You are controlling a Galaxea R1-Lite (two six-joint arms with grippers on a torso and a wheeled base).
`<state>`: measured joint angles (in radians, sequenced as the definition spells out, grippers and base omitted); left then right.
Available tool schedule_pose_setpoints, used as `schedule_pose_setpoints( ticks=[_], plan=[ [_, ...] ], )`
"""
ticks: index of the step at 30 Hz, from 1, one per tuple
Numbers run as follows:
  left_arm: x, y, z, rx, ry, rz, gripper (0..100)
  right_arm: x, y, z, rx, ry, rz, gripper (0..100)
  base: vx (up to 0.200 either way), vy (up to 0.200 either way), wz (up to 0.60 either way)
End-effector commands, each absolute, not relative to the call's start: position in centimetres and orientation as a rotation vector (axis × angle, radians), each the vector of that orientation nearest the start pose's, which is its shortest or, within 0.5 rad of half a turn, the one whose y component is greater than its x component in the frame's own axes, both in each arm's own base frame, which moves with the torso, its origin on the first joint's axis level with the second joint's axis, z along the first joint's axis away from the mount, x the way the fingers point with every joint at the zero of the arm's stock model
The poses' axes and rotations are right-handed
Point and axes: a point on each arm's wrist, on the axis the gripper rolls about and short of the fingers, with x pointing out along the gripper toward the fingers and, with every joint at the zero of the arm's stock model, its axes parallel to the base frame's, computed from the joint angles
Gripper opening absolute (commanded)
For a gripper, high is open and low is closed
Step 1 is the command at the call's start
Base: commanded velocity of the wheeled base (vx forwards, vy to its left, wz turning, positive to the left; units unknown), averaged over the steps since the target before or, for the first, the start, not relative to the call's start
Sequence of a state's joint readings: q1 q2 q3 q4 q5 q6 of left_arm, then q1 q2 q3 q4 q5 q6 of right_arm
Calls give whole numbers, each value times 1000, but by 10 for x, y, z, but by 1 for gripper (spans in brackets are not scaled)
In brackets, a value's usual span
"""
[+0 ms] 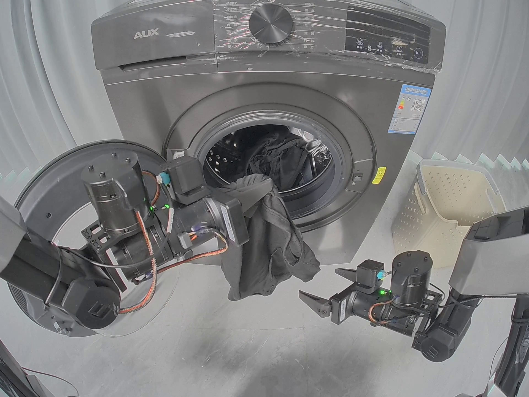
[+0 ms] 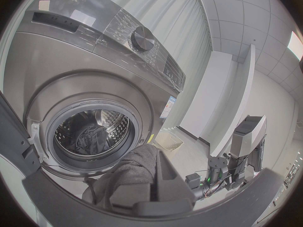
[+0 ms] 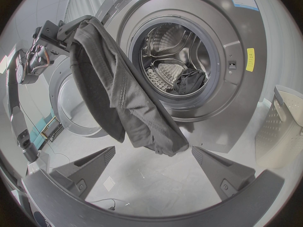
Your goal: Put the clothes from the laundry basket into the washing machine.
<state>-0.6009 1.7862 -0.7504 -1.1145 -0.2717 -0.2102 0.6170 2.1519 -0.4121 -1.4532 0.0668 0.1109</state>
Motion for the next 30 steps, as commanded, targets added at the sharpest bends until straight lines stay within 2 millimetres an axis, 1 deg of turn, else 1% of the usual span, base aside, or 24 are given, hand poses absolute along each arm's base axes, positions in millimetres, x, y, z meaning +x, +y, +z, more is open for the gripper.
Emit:
schedule_pose_setpoints(
  ticks=[1, 4, 14, 15, 17, 21, 22, 23, 24, 26, 30],
  plan=[
    [260, -186, 190, -212, 10, -878, 0, 260, 190, 30, 26, 308, 673, 100, 0, 0, 0],
    [260, -186, 191, -212, 5, -878, 0, 270, 195, 30, 32, 283, 671, 100, 0, 0, 0],
    [259, -185, 190, -213, 0, -879, 0, 290, 204, 29, 47, 239, 656, 100, 0, 0, 0],
    [259, -185, 190, -213, 0, -879, 0, 295, 205, 31, 54, 218, 653, 100, 0, 0, 0],
    [259, -185, 190, -213, 0, -879, 0, 299, 209, 34, 62, 190, 660, 100, 0, 0, 0],
    [259, -185, 190, -213, 2, -877, 0, 296, 214, 35, 66, 186, 681, 100, 0, 0, 0],
    [260, -185, 189, -213, 5, -877, 0, 292, 218, 36, 69, 177, 699, 100, 0, 0, 0],
    [260, -186, 188, -212, 8, -877, 0, 291, 220, 37, 72, 172, 707, 0, 0, 0, 0],
    [259, -185, 186, -211, 15, -878, 0, 288, 224, 40, 82, 150, 725, 0, 0, 0, 0],
    [259, -184, 186, -211, 16, -876, 0, 288, 225, 43, 89, 135, 735, 0, 0, 0, 0],
    [259, -184, 186, -213, 13, -876, 0, 291, 221, 47, 93, 123, 725, 0, 0, 0, 0]
  ],
)
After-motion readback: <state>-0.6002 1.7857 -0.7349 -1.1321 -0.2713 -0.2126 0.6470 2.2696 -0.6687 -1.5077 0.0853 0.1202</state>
